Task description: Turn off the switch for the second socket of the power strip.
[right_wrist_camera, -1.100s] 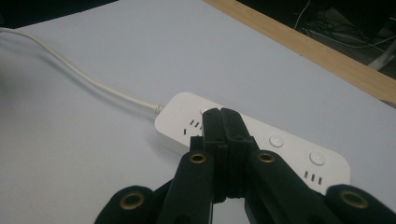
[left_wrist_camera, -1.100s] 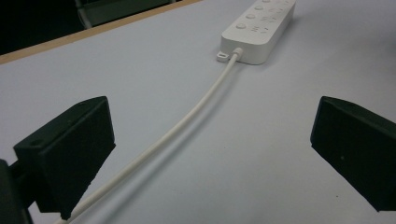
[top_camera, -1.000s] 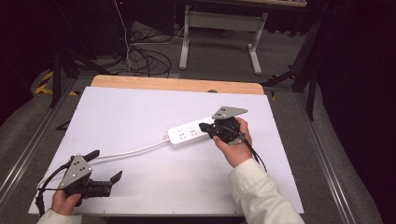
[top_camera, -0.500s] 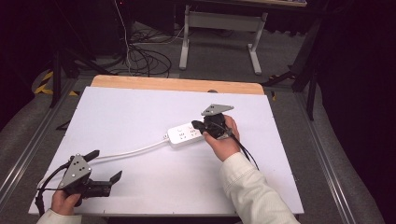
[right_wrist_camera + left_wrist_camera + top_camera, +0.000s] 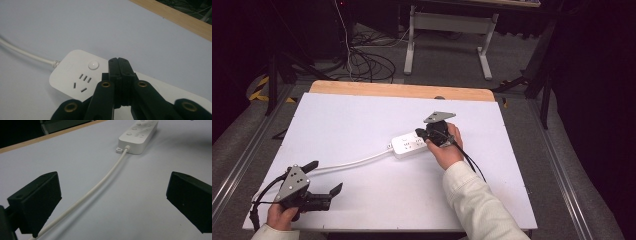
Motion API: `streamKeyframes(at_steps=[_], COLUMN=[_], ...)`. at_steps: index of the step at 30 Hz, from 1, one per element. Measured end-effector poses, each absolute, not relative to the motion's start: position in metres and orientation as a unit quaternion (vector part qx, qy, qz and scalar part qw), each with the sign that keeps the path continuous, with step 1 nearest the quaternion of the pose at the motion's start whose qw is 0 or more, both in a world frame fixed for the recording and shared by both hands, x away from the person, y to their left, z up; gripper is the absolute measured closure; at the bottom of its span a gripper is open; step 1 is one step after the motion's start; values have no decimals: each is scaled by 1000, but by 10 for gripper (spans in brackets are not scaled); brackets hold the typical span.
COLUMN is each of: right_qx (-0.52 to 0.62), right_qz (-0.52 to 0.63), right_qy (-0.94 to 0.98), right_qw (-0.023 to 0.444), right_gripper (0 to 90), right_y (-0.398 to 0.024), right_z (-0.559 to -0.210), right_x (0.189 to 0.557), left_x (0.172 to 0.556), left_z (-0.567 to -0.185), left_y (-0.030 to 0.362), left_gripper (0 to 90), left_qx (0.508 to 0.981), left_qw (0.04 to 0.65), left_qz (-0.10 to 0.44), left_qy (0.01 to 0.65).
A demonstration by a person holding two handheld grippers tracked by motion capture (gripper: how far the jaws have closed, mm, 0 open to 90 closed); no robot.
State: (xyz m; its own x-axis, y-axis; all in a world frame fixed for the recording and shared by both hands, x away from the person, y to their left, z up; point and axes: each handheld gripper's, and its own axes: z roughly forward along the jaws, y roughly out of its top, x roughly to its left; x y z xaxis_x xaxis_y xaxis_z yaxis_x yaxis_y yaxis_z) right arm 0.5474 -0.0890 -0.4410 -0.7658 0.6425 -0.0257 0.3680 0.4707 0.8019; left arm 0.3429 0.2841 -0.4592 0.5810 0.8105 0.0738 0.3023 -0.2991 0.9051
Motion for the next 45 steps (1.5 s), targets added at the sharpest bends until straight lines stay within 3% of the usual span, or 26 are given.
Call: streamKeyframes(at_steps=[45], right_qx=[311], right_qz=[397], right_qy=[846], right_qw=[172], right_gripper=[900], right_y=[-76], right_z=[-465], right_x=[560], left_x=[343], left_z=[-459], left_y=[284], left_gripper=[5], left_qx=[759], left_qw=[464], left_qz=[273], left_qy=[366])
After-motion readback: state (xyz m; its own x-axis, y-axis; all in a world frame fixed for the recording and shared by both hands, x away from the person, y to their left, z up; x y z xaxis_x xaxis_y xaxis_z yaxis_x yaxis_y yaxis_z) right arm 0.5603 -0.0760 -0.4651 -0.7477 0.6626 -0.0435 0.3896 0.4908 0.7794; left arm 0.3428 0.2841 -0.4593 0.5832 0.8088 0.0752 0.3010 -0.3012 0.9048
